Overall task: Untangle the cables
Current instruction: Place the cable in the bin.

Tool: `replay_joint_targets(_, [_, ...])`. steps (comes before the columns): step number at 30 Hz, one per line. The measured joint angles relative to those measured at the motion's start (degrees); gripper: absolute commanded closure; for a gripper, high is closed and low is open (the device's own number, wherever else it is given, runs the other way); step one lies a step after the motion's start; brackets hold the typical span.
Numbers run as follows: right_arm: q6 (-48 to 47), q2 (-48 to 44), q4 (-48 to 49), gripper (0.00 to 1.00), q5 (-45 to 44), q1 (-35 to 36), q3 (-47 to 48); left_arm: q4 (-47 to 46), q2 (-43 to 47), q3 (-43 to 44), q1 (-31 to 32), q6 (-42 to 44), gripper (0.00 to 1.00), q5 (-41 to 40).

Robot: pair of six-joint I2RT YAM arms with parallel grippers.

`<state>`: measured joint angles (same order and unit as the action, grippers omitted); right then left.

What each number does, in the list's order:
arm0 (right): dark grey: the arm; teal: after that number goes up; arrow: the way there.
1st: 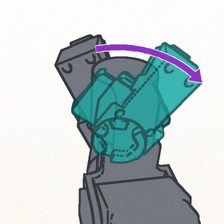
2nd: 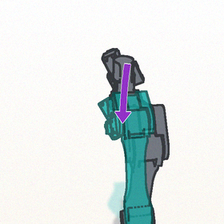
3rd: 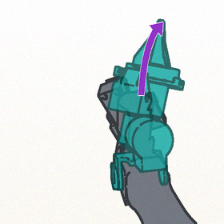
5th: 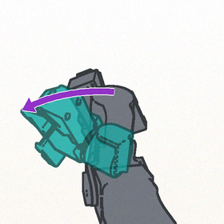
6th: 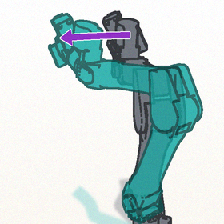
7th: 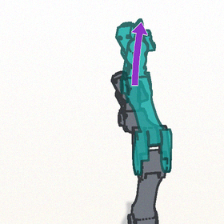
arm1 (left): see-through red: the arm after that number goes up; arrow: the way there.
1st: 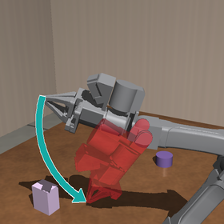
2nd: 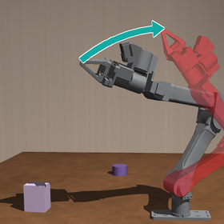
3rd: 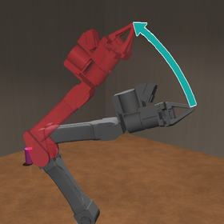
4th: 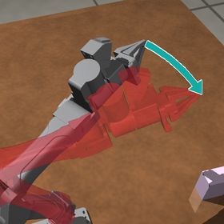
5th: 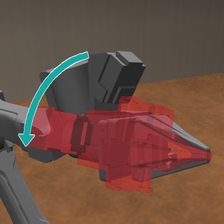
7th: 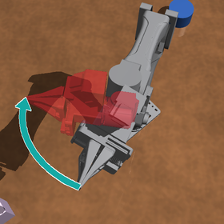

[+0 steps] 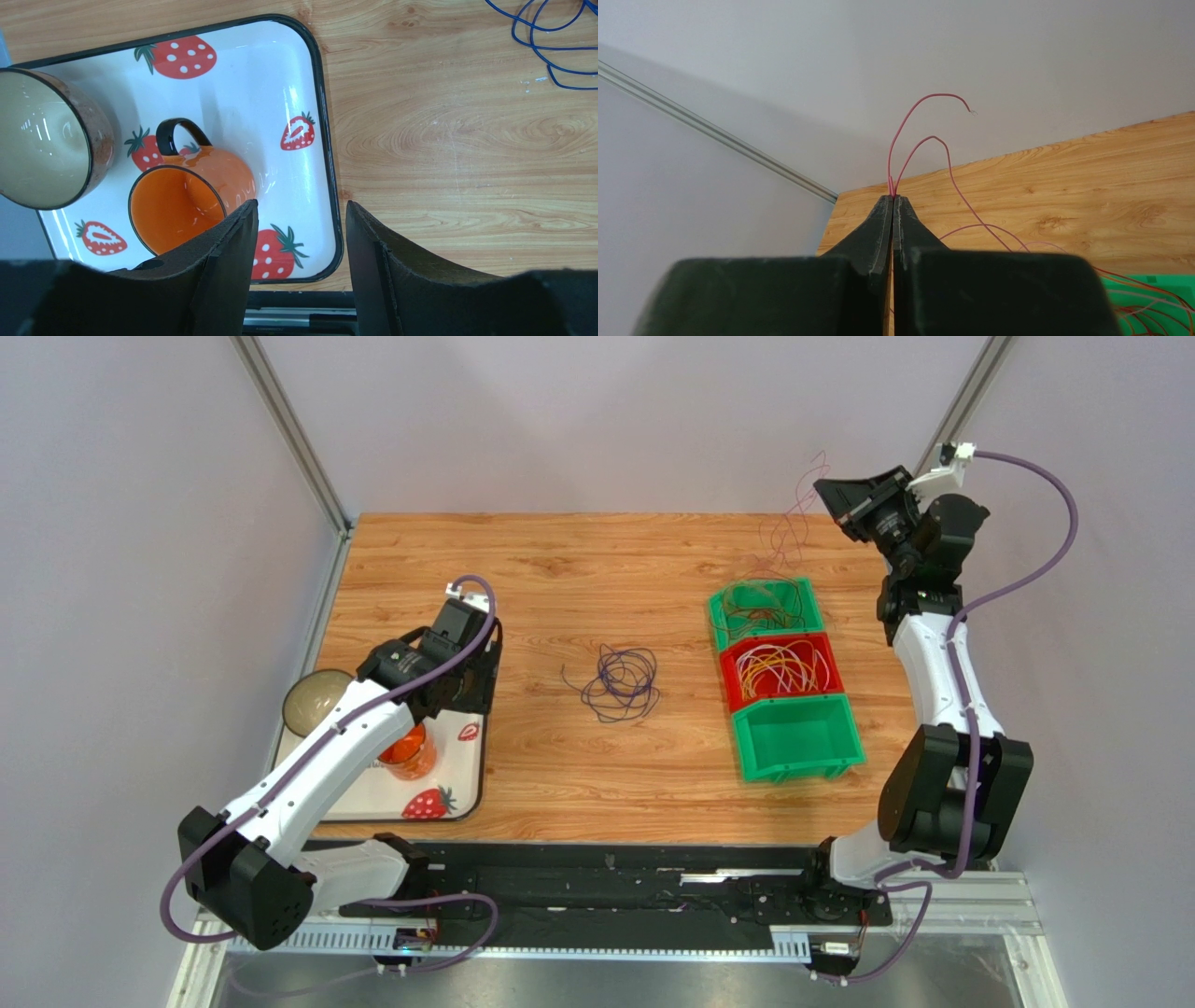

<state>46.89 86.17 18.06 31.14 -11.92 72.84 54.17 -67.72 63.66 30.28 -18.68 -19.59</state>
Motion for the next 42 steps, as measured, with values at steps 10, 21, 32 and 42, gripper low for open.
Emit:
replay_joint_targets(10, [-0.24,2.47,-0.55,1.00,0.26,0.26,-4.72,0.00,0.00,0.00,0.00,0.00,0.42,0.02])
replay_joint_targets(21, [-4.02,6.93,-8.92,1.00,-4.76,2.62,-5.51,0.00,0.00,0.00,0.00,0.00,0.43,0.31])
replay_joint_targets(32, [-5.86,10.99,-13.16,1.00,-11.85,5.44,-5.27,0.00,0.17,0.00,0.00,0.00,0.43,0.61])
replay_joint_targets(42, [-8.52,16.39,-18.21,1.00,-16.28,8.17,-3.26,-0.02,0.20,0.00,0.00,0.00,0.43,0.63])
